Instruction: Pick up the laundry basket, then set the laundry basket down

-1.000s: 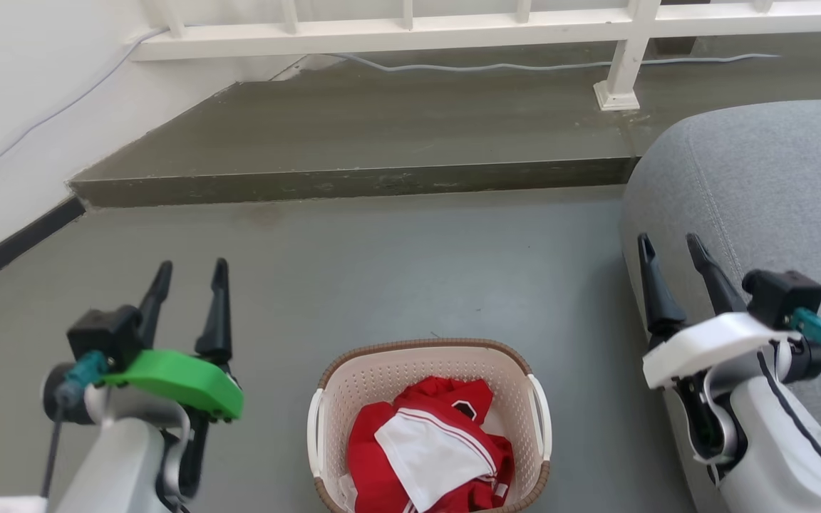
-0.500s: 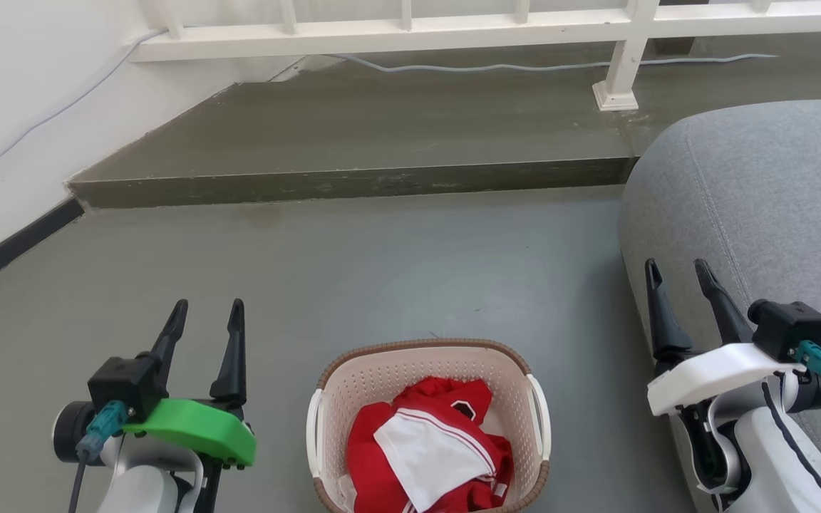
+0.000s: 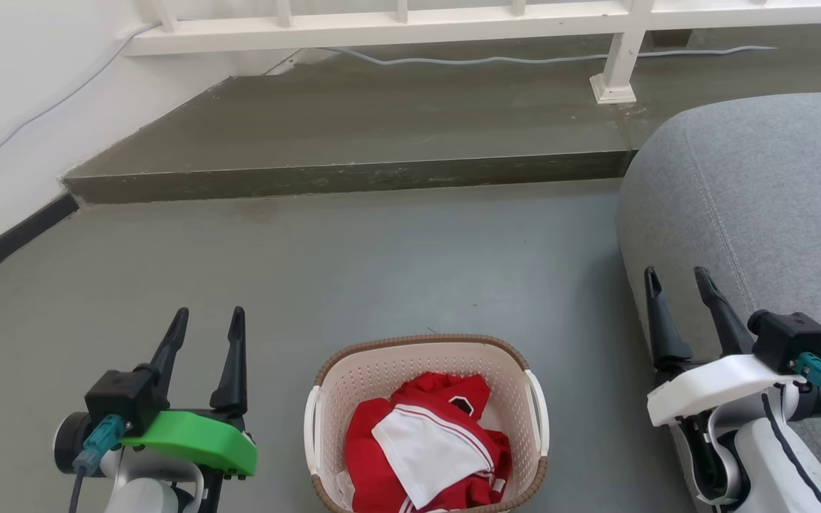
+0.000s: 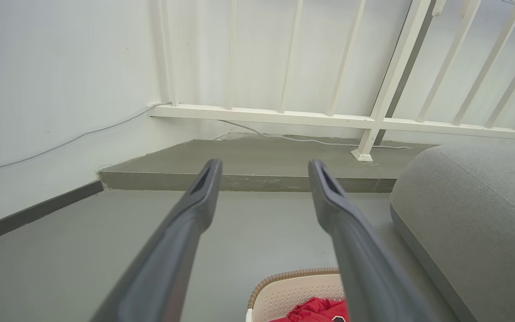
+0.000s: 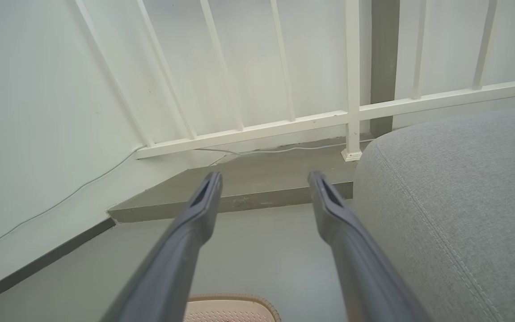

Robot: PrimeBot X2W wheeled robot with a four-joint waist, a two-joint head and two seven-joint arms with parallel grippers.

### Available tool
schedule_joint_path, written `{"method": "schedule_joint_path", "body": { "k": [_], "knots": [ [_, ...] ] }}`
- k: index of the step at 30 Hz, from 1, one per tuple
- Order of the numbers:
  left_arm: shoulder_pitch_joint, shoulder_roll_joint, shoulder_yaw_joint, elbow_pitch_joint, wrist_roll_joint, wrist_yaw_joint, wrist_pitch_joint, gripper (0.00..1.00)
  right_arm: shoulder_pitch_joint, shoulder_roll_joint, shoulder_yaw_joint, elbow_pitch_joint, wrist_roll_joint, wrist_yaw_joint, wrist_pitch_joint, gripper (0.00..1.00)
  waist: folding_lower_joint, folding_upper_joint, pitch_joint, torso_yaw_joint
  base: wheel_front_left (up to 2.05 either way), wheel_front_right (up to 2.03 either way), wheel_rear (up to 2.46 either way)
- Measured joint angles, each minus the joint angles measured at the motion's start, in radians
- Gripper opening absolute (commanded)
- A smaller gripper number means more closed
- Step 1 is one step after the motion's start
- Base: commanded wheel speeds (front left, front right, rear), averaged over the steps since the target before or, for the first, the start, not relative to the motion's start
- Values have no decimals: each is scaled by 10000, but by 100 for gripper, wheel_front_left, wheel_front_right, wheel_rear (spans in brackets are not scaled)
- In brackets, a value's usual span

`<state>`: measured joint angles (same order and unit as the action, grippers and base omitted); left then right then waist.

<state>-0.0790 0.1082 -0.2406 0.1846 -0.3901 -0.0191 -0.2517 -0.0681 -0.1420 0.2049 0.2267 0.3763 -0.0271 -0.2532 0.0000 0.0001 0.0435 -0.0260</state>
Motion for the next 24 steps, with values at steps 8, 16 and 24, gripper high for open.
{"method": "schedule_joint_path", "body": {
  "k": [8,16,24],
  "knots": [
    [189,-130,196,-31,207,-207,0,100,11,130,-169,-63,-111,94,0,100,0,0,25,12,0,0,0],
    [193,-249,426,-21,286,-341,0,100,131,188,-311,-100,-244,182,0,100,0,0,22,7,0,0,0],
    [417,-401,391,623,244,-454,46,0,498,403,-299,424,-247,267,4,0,0,0,13,-1,0,0,0]
  ]
}}
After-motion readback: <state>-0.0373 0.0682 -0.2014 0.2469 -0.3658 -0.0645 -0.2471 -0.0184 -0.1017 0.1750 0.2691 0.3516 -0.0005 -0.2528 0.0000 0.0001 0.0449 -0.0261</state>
